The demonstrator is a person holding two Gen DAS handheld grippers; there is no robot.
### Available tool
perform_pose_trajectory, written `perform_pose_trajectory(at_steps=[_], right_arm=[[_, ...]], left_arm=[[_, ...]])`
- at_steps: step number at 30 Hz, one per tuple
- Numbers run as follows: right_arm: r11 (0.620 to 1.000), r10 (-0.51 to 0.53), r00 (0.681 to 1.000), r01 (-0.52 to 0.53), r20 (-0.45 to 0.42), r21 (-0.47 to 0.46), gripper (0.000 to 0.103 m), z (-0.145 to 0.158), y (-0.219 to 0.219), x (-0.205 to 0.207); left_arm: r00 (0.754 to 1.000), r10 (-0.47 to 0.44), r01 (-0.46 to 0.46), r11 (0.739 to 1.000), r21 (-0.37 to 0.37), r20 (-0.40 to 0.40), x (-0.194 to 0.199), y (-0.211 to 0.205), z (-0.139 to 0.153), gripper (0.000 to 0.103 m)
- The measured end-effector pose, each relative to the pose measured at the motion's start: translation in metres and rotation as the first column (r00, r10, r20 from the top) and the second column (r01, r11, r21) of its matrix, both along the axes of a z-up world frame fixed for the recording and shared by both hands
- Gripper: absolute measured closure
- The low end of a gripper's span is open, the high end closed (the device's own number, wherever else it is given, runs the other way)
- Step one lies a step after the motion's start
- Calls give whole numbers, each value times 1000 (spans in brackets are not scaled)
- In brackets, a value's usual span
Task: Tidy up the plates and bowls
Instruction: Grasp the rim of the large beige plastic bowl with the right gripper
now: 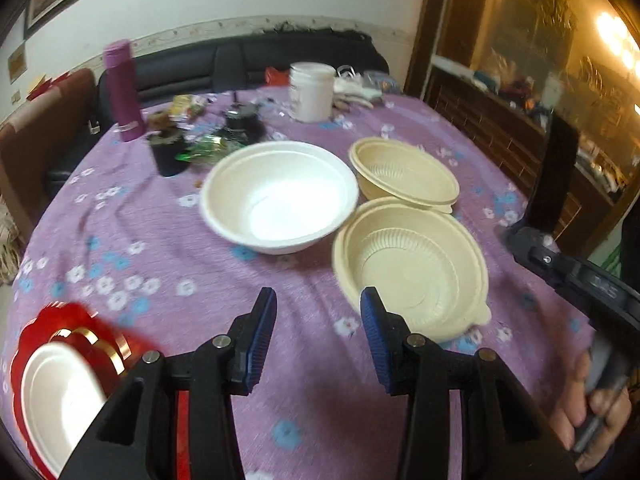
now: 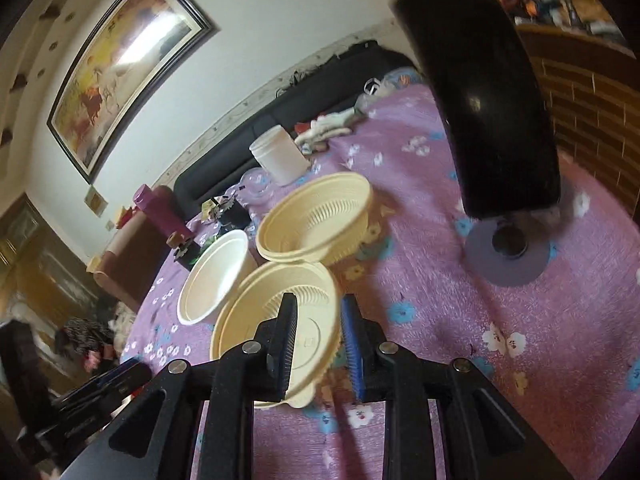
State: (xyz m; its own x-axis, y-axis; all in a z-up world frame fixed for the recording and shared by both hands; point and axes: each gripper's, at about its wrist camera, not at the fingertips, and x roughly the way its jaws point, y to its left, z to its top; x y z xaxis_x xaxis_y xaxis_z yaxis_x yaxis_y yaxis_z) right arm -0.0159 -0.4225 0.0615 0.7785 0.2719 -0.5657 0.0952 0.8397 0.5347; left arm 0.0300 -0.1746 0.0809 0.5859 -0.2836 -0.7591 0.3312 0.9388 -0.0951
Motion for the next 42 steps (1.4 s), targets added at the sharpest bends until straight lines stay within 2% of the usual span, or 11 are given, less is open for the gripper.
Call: perform_pose_trajectory(at_steps=[2,3,5,7,13,14,17,18,23,32,42], right_arm=[[999,26,1000,-26,3,30,79,-3,-2,2],[999,34,999,-34,2,25,79,-4,-1,3],[999,40,999,-40,-13,7,78,-9,1,7],[997,74,996,-72,-49,36,76,-18,2,13],[997,70,995,-68,-65,33,76,-25,2,13],[997,71,995,-69,-69,32,76,-26,2,14],[996,82,993,-79,-86,34,76,-32,5,17],[996,84,992,-82,-92,27,76,-34,7,19],[995,90,991,-93,-102,-31,84,-37,15,24],[992,116,991,-119,-71,-33,85,-30,12,20],[954,292,954,-295,-66,-50,85,-28,45,17]], left_arm=[[1000,-26,26,1000,-5,-5,3,-9,-3,59],[1000,-27,27,1000,8,2,4,-12,-5,51],[999,-3,1,998,67,32,7,-19,-10,41],[996,37,-46,991,127,77,8,-23,-14,39],[1000,-22,22,997,76,10,20,-37,-38,39],[1000,-28,28,998,63,2,22,-38,-42,42],[999,-47,47,999,26,-29,27,-36,-49,70],[998,-57,57,998,5,-40,29,-35,-51,73],[996,-85,84,996,-35,-35,23,-33,-48,73],[996,-88,86,995,-58,-35,-6,-24,-34,73],[992,-36,28,998,-64,-121,-54,12,-36,70]])
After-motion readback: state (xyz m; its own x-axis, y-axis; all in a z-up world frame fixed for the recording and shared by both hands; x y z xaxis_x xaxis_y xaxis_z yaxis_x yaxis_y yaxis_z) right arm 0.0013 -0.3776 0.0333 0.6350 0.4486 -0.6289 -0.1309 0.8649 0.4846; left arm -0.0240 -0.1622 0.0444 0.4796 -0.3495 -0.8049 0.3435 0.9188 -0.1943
